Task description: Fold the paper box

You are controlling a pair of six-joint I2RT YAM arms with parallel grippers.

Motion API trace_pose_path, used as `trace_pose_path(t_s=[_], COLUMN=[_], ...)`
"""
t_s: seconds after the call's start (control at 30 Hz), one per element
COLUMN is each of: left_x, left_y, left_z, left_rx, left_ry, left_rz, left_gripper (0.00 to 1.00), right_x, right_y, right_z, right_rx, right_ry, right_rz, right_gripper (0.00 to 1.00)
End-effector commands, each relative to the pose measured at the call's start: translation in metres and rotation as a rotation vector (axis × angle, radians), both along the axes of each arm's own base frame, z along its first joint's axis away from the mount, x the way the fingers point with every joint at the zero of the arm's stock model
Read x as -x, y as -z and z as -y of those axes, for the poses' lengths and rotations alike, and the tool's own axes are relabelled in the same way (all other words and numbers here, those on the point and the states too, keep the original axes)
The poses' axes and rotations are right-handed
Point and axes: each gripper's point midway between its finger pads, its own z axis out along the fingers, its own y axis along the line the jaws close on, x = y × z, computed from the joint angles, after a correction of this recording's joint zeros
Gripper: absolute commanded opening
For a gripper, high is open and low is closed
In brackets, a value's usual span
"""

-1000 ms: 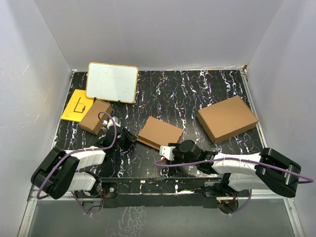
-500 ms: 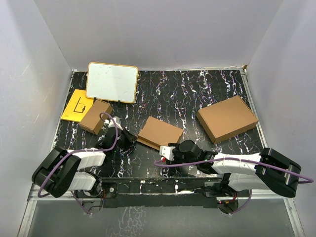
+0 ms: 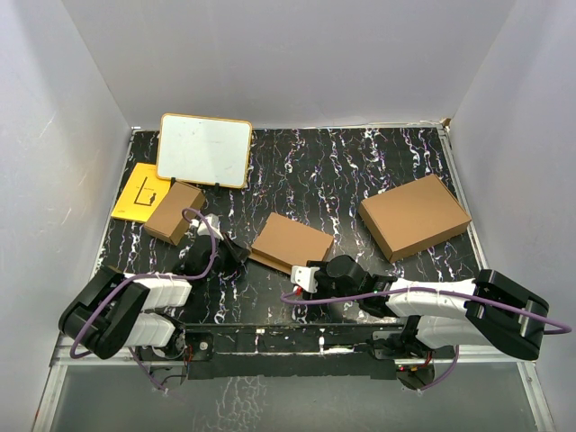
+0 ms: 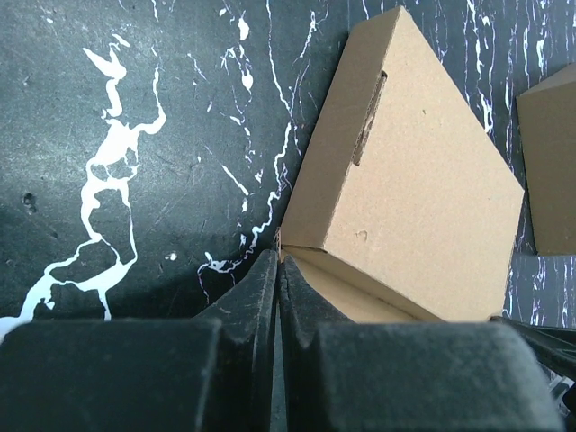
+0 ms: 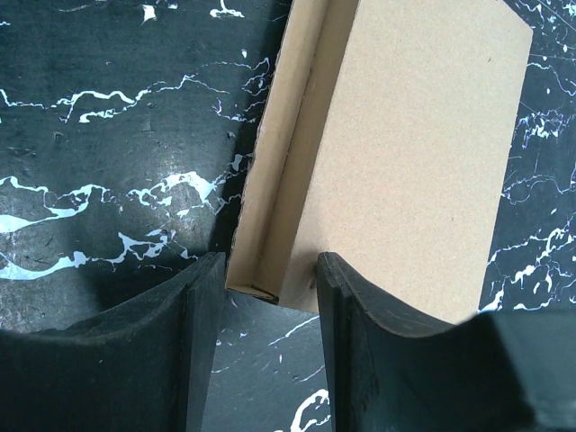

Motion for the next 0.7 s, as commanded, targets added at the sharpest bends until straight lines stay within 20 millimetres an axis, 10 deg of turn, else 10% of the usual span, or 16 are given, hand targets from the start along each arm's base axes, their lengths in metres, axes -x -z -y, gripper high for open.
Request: trace_pose_path(t_s=[0.0, 0.67], left_x=[0.0038, 0.0108], left_y=[0.0, -0.003], left_z=[-0.0022, 0.0022], left_rx=[-0.011, -0.04], left_ry=[0.024, 0.127], left_rz=[0.032, 0.148], left_gripper=[0.0, 0.0], right_x=[0.0059, 0.0022], right_y=[0.0037, 0.005], right_z=[-0.0038, -0.0043], right_rx=[-0.012, -0.006], right_ry=[0.002, 0.023], right_rz=[-0.052, -0.053], right_gripper=[0.48, 0.48])
